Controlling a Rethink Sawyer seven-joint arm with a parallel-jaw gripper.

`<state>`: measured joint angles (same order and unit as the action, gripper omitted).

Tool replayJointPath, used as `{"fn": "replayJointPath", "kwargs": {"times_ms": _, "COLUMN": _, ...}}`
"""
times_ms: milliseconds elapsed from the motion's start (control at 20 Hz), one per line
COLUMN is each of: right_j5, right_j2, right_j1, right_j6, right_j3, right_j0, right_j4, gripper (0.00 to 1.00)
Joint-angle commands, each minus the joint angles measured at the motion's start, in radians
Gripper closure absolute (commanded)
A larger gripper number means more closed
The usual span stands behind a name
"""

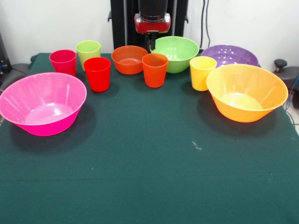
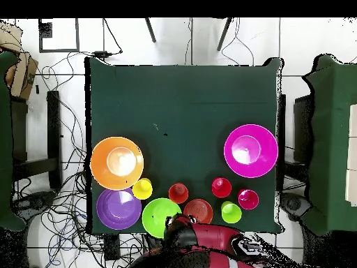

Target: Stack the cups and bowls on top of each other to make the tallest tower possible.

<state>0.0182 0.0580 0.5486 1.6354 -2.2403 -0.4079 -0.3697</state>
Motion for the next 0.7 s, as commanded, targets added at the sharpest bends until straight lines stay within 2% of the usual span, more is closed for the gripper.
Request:
{"fn": "replayJointPath", "kwargs": {"times_ms": 50, "right_j5": 0.050, "right_j2": -0.080, "right_j1": -0.045, "right_j6": 0.142, "right_j3": 0.113, "right_j0": 0.004, "right_j4": 0.012, "gripper": 1.00}}
{"fn": "replayJointPath", "kwargs": {"times_ms": 250, "right_j5": 0.056, "right_j2": -0.079, "right_j1": -0.042, "right_j6": 0.146, "right_j3": 0.104, "right_j0": 0.004, "right_j4": 0.011, "gripper": 1.00}}
{"fn": "replayJointPath", "kwargs": {"times_ms": 400, "right_j5": 0.022, "right_j2": -0.091, "right_j1": -0.005, "right_j6": 0.143, "right_j3": 0.082, "right_j0": -0.006, "right_j4": 0.017, "gripper": 1.00}}
{"fn": "replayJointPath", "kwargs": {"times_ms": 700, "right_j5": -0.130, "right_j2": -0.104, "right_j1": 0.161, "right_j6": 0.115, "right_j3": 0.024, "right_j0": -0.001, "right_j4": 0.047, "gripper": 1.00}}
